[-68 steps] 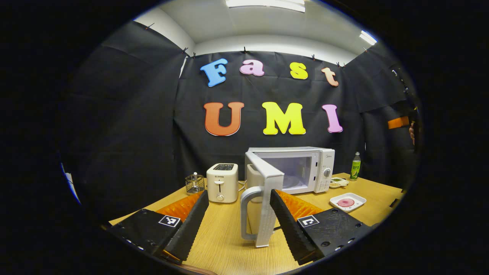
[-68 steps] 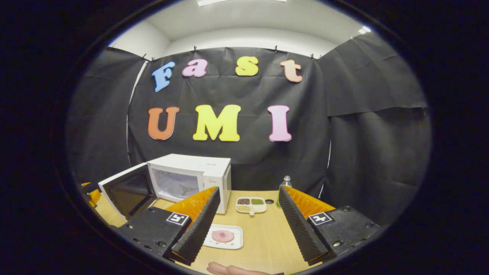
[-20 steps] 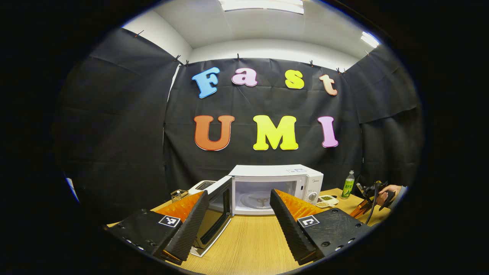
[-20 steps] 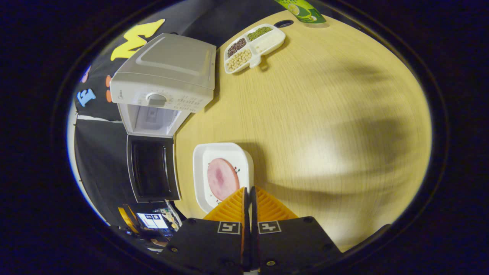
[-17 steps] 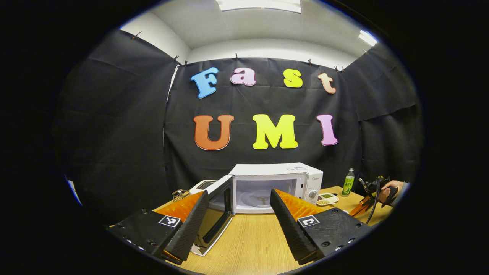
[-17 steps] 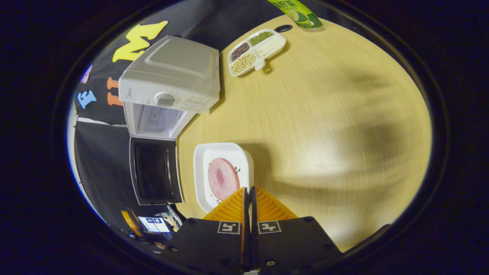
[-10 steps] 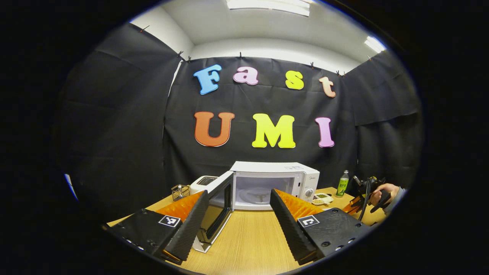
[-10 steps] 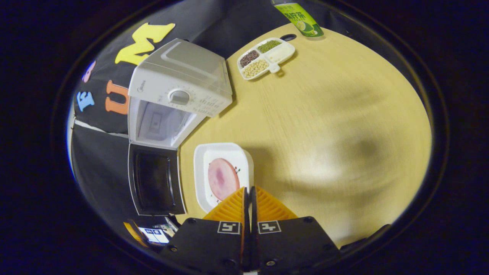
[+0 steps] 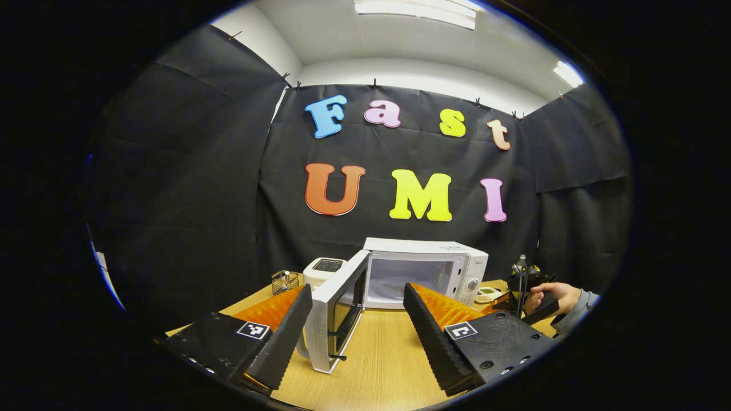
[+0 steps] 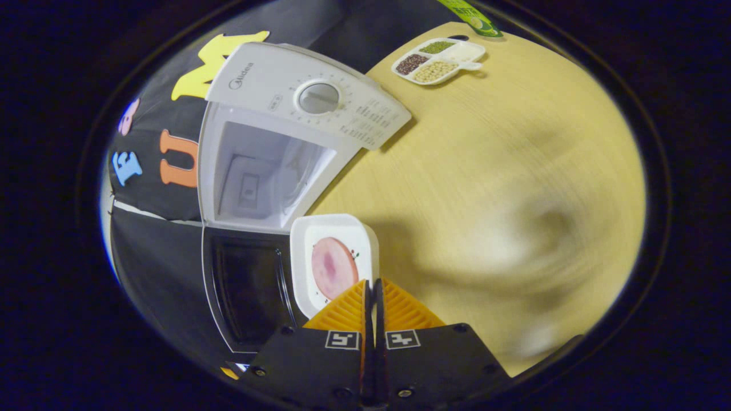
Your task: Open the microwave oven with the left hand, put the food in, and close the microwave oven.
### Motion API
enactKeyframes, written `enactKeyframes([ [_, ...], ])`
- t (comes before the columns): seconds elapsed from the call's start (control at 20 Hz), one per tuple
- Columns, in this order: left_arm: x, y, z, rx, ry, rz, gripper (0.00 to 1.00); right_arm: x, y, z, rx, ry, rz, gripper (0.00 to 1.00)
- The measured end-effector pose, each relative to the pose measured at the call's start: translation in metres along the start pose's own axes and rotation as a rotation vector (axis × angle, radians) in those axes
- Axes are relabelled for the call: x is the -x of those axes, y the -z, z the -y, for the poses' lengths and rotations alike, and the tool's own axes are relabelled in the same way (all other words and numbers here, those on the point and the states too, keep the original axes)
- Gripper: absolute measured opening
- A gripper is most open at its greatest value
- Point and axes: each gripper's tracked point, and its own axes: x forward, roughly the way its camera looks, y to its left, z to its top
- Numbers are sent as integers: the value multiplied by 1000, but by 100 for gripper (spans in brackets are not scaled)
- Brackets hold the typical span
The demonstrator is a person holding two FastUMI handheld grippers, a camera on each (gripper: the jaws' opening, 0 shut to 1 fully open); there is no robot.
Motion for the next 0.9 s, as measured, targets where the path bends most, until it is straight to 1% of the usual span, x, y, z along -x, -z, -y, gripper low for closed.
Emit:
enactKeyframes([
  [0.05, 0, 0, -3, -4, -4, 6, 95, -8, -4, -10, -12, -2, 46, 4],
  [0.1, 0, 0, -1, -1, 2, 10, 95, -16, -9, -18, -27, -5, 97, 0],
  [0.15, 1, 0, 2, 7, 12, 7, 95, -23, -14, -27, -39, -8, 147, 0],
  [0.2, 1, 1, 4, 15, 19, 6, 95, -30, -19, -37, -54, -19, 191, 4],
  [0.25, 0, 1, 3, 20, 23, 7, 95, -39, -21, -48, -66, -34, 221, 0],
  [0.3, 1, 0, 4, 24, 27, 10, 95, -49, -24, -60, -83, -56, 243, 0],
  [0.35, 1, 0, 3, 27, 28, 10, 95, -61, -26, -69, -110, -78, 257, 4],
  [0.45, 3, -3, -2, 34, 19, 15, 95, -85, -31, -86, -199, -122, 297, 4],
  [0.5, 3, -2, -3, 33, 18, 13, 95, -94, -35, -98, -228, -166, 323, 4],
  [0.6, 2, -4, -5, 20, 17, 20, 95, -114, -47, -119, -238, -234, 376, 4],
  [0.65, 0, -5, -5, 12, 17, 25, 95, -124, -52, -124, -231, -238, 399, 0],
  [0.7, -1, -4, -6, 5, 17, 27, 95, -132, -59, -129, -225, -246, 422, 4],
  [0.75, -4, -3, -4, -1, 23, 32, 95, -140, -61, -134, -226, -246, 440, 4],
  [0.8, -5, -4, -1, -9, 32, 44, 95, -147, -70, -140, -246, -273, 468, 4],
  [0.85, -6, -2, 0, -20, 30, 48, 95, -153, -80, -142, -271, -280, 501, 0],
  [0.9, -8, -1, 1, -34, 27, 51, 95, -158, -90, -141, -289, -277, 541, 4],
])
